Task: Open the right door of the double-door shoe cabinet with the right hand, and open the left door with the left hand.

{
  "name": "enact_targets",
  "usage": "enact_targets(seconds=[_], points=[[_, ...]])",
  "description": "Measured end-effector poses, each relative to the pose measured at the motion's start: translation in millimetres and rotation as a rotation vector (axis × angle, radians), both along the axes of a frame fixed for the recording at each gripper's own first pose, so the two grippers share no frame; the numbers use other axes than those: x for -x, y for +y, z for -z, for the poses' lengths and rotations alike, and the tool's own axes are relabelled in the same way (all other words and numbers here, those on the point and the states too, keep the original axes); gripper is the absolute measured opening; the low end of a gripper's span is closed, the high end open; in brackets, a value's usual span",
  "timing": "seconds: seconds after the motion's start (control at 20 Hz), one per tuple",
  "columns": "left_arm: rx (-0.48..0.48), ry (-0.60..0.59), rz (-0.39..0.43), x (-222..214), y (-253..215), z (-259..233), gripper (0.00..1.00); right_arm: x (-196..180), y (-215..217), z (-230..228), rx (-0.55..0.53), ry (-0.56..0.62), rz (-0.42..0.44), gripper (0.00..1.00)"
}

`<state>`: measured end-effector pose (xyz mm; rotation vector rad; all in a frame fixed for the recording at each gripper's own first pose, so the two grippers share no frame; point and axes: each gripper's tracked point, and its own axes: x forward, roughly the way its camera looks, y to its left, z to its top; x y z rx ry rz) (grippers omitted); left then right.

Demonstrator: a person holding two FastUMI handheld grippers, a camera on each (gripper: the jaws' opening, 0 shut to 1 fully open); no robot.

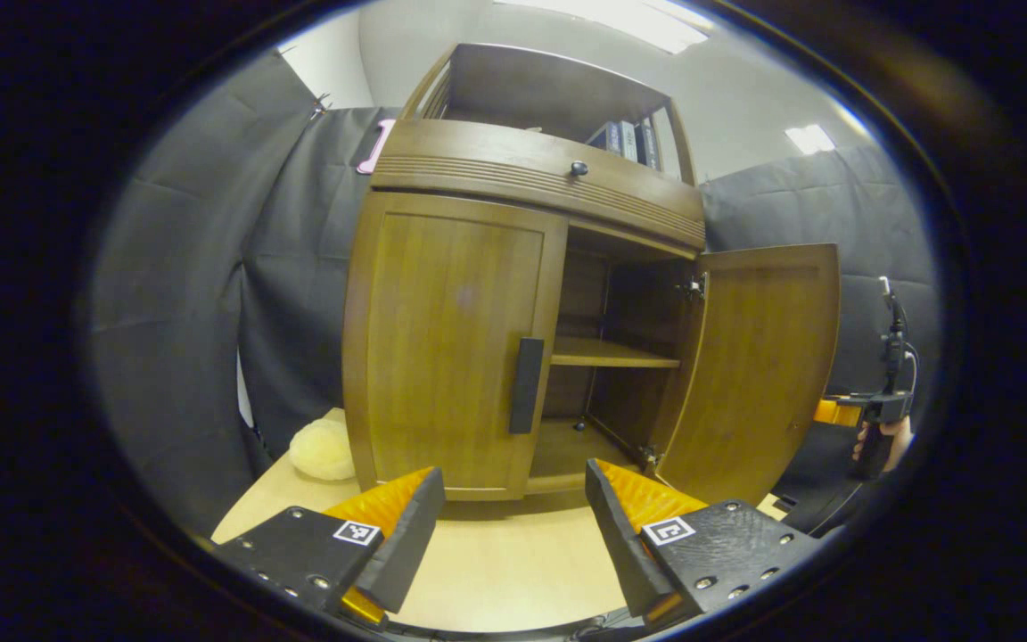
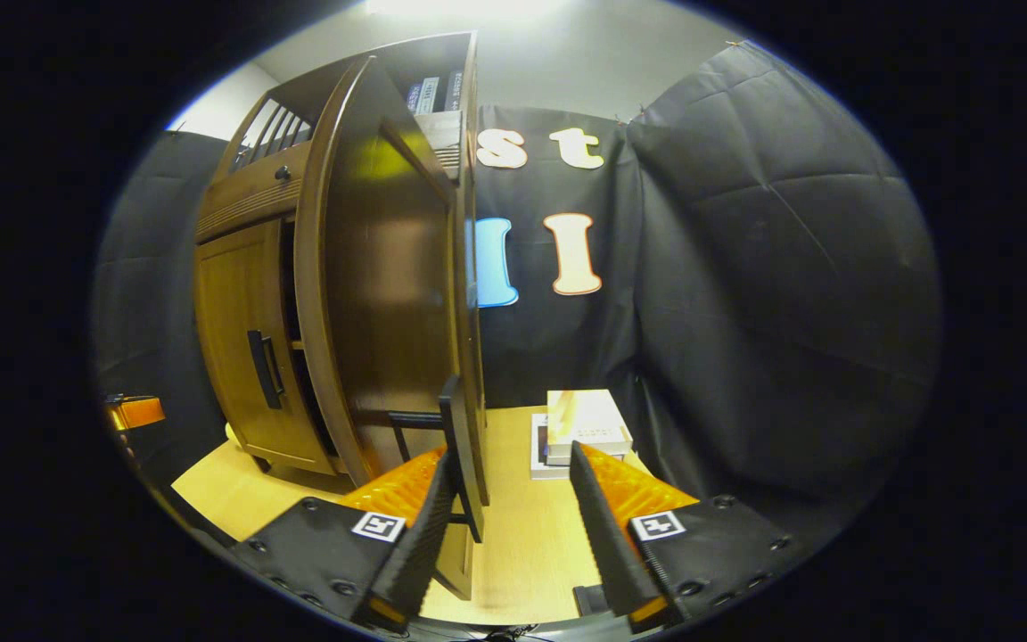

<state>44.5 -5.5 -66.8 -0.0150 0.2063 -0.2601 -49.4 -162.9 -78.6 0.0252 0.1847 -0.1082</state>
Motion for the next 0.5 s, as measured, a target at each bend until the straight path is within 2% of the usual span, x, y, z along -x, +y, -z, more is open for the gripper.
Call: enact_targets(seconds=[0.1,0.15,0.2,0.25,0.3,0.45,0.5], points=[[-0.002,-0.001,0.007,0.7,-1.2,-0.1,0.91,10.4,-13.4,-0.4,0.006,-0.007,0.057,0.89],[-0.001,-0.001,0.011,0.9,-1.7,1.2,0.91,15.7,-22.3,-0.5,0.017,-0.01,0.093,0.94],[0.0,0.0,0.014,0.6,-2.6,1.4,0.9,22.5,-28.6,-3.0,0.023,-0.016,0.117,0.89],[0.002,0.0,0.019,0.7,-2.6,1.8,0.9,27.3,-28.8,-4.7,0.022,-0.021,0.125,0.94],[0.005,0.0,0.024,0.2,-3.7,1.5,0.9,32.1,-25.1,-3.8,0.025,-0.02,0.123,0.9],[0.004,-0.001,0.035,-5.5,-7.5,3.1,0.89,43.0,-9.8,-3.6,0.067,-0.012,0.116,0.93],[-0.001,-0.006,0.036,-8.9,-9.5,1.0,0.92,47.3,-0.7,-4.6,0.07,-0.014,0.113,0.96]])
